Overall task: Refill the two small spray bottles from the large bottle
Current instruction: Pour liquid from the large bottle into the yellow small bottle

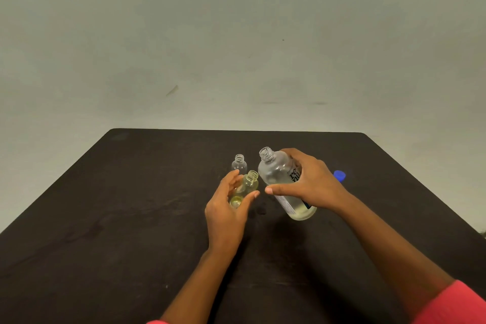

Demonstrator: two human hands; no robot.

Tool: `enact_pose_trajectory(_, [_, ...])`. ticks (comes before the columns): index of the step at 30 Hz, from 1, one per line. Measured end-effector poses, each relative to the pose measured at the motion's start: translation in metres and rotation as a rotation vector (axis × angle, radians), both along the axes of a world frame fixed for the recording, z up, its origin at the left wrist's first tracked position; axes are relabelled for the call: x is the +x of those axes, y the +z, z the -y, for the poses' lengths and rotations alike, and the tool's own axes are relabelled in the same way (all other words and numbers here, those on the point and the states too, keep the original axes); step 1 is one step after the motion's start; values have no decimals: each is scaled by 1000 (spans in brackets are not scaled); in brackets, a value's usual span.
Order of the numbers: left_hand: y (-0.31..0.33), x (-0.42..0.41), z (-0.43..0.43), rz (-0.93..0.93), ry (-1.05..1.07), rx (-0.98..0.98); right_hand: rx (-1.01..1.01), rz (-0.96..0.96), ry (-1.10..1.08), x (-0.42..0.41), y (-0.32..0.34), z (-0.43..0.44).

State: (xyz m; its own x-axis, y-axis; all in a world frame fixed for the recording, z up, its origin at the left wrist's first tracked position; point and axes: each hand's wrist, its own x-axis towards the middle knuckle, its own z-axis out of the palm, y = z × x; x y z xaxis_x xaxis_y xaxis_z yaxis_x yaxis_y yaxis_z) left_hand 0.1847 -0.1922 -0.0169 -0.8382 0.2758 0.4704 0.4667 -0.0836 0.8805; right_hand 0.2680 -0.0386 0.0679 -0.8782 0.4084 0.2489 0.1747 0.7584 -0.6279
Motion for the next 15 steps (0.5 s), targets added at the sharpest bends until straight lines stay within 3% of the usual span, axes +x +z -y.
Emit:
enact_pose_trajectory(5, [0,-2,-1,39,7,43,48,3,-6,0,0,0])
enact_pose_trajectory(15, [1,-6,0,-69,64,29,260,93,16,-4,-2,-1])
